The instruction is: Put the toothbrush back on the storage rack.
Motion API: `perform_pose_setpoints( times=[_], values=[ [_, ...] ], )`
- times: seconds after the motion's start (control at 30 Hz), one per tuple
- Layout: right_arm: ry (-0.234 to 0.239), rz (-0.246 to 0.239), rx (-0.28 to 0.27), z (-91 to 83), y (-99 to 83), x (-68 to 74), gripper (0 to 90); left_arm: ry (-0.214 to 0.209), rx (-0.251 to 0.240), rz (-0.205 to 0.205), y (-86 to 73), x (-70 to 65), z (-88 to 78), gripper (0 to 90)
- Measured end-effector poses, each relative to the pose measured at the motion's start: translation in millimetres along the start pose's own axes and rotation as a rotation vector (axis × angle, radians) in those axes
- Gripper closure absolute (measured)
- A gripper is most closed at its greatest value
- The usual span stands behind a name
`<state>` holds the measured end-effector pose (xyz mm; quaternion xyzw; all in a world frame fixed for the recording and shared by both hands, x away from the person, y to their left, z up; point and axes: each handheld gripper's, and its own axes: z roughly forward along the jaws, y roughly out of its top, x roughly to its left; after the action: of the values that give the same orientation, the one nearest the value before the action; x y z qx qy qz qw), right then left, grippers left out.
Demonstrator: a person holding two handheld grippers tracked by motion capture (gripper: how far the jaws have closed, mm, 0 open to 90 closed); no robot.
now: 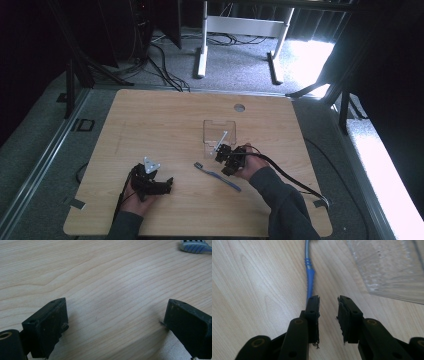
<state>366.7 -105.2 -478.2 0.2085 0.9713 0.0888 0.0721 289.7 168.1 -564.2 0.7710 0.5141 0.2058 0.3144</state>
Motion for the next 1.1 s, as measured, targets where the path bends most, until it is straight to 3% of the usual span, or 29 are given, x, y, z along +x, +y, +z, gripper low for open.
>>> perform_pose_setpoints(
  times=[0.23, 0.33, 0.5, 0.57, 1.1],
  values=[
    [0.021, -0.025, 0.018, 0.5, 11.5, 6.6, 73.0, 0.000, 0.000, 0.000, 0.0, 0.0, 0.0, 5.5],
    [0.015, -0.040, 0.051, 3.8, 16.4, 6.9, 74.8, 0.000, -0.002, -0.001, 0.0, -0.1, 0.1, 5.5],
    [0.045, -0.054, 0.067, 10.8, 26.0, 10.3, 76.0, 0.000, -0.003, -0.003, -0.1, -0.2, 0.2, 5.5],
    [0.041, -0.067, 0.095, 16.3, 29.4, 11.8, 76.0, 0.000, -0.002, -0.003, 0.0, -0.2, 0.2, 5.5],
    [0.031, -0.108, 0.154, 32.6, 36.9, 16.6, 74.8, -0.001, 0.000, -0.001, 0.0, -0.1, 0.0, 5.5]
  ],
)
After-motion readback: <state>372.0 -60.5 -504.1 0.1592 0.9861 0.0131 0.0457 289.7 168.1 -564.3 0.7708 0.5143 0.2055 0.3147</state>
